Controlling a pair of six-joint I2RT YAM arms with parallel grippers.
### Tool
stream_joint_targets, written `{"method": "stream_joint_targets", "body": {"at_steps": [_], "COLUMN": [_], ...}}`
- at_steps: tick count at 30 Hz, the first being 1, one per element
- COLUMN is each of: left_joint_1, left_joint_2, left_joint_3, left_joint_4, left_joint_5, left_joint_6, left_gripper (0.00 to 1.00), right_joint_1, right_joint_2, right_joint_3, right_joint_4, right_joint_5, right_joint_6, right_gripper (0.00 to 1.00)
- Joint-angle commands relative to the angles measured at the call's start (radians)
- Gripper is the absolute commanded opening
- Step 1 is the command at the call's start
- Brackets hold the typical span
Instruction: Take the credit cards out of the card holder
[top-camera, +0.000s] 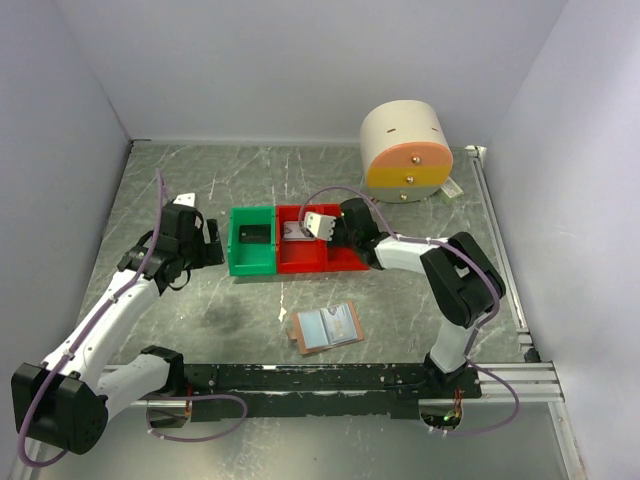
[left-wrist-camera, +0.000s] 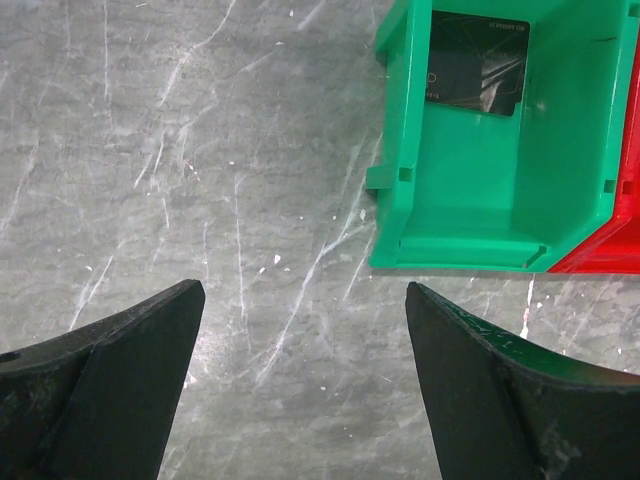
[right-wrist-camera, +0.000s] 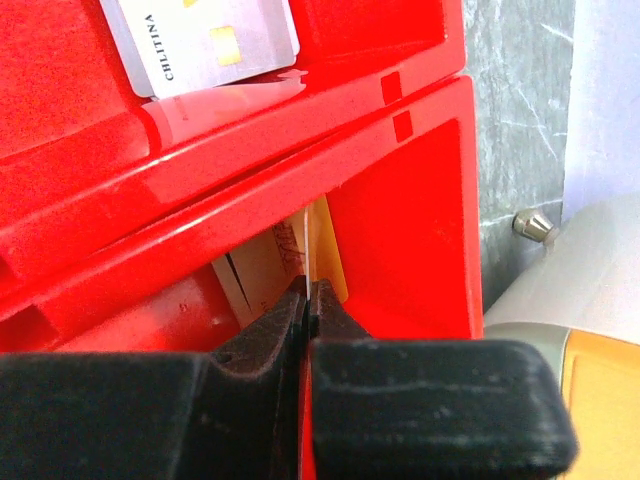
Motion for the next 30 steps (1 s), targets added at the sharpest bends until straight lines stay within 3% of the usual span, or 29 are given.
{"method": "stream_joint_targets", "body": {"at_steps": [1, 6, 13, 21, 30], "left_joint_1": [0.008, 0.008, 0.008, 0.008, 0.007], "left_joint_2": [-0.001, 0.003, 0.007, 0.01, 0.014], "left_joint_3": [0.023, 0.021, 0.021, 0.021, 0.02], "left_joint_4": [0.005, 0.005, 0.004, 0.004, 0.005], "left_joint_5": [-0.02, -0.015, -0.006, 0.002, 0.016], "left_joint_6": [-0.005, -0.004, -0.005, -0.005, -0.003], "left_gripper": [0.94, 0.93, 0.93, 0.93, 0.93], "right_joint_1": [-0.005, -0.005, -0.008, -0.012, -0.012], "right_joint_2": [0.042, 0.029, 0.015, -0.011, -0.045], "right_joint_3": [0.019, -0.005, -0.008, 0.008, 0.021], "right_joint_4": [0.041, 0.03, -0.019, -0.049, -0.069], "right_joint_5": [0.016, -0.002, -0.014, -0.024, -0.053], "right_joint_6": [-0.028, -0.04, -0.028, -0.003, 0.035], "right_gripper": [0.01, 0.12, 0.37, 0.48, 0.5]}}
